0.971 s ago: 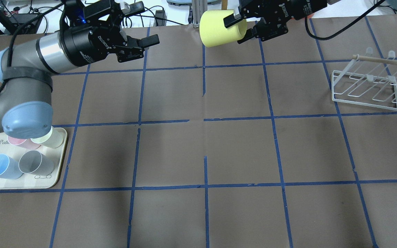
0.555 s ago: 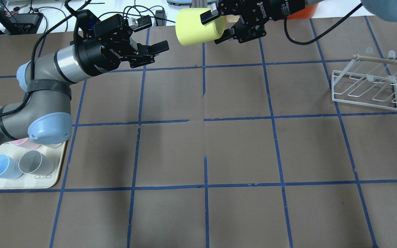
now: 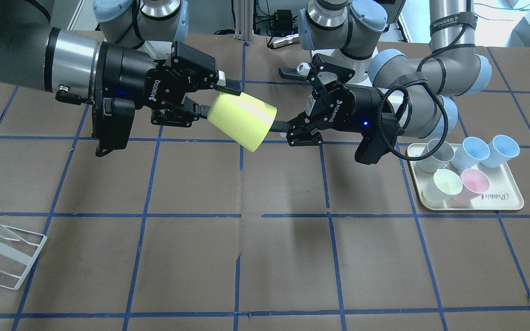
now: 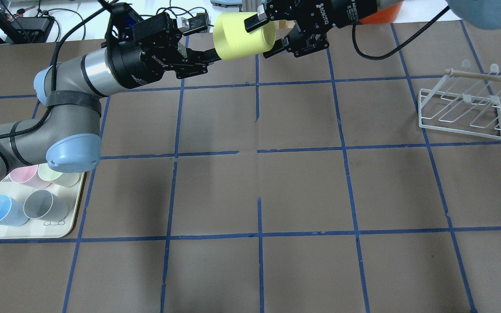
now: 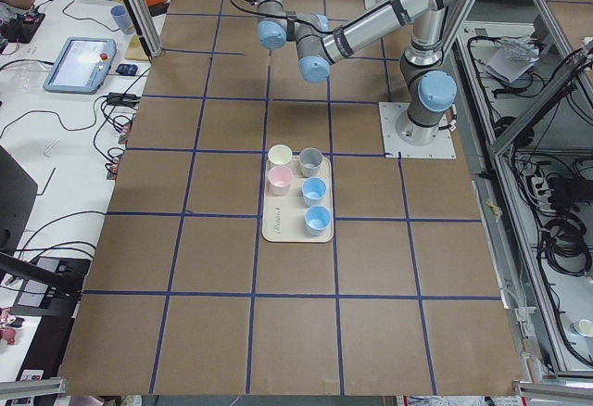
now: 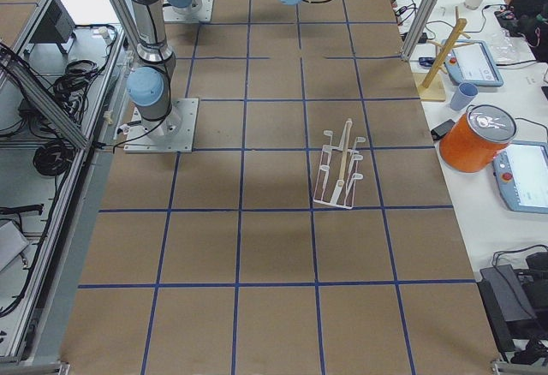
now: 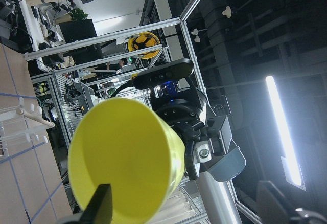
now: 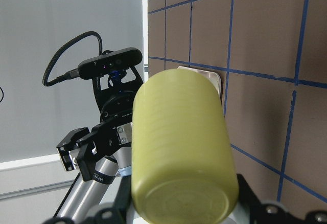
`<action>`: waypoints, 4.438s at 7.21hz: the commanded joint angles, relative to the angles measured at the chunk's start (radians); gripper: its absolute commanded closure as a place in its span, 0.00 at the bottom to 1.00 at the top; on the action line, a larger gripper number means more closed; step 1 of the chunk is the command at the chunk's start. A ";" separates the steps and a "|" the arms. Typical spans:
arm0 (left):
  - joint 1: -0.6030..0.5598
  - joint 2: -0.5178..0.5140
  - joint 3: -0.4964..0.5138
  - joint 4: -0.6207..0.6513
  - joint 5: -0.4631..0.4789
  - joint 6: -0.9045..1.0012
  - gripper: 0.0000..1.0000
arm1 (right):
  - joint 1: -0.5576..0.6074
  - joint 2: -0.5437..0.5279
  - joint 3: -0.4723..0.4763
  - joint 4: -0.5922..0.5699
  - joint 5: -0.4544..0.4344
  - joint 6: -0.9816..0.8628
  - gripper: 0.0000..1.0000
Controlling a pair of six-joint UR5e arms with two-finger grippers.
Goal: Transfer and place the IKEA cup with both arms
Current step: 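Carry the yellow cup toward the left gripper while the left arm reaches to meet it, then grasp the yellow cup with the left gripper and open the right gripper, then carry the yellow cup toward the tray with the left gripper while the right arm withdraws, then lower the yellow cup into the empty tray slot with the left gripper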
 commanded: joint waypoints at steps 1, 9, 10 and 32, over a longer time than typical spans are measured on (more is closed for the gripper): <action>-0.012 -0.018 0.019 0.018 0.000 0.007 0.11 | -0.001 0.000 0.000 0.000 0.001 0.000 0.88; -0.023 -0.015 0.047 0.039 0.003 0.004 1.00 | -0.001 -0.002 0.000 -0.002 0.020 0.085 0.00; -0.023 -0.017 0.048 0.039 0.003 0.002 1.00 | -0.001 -0.003 0.000 -0.002 0.020 0.086 0.00; 0.719 -0.158 0.357 -0.412 1.747 0.935 1.00 | 0.005 -0.126 0.147 -0.275 -1.102 0.441 0.00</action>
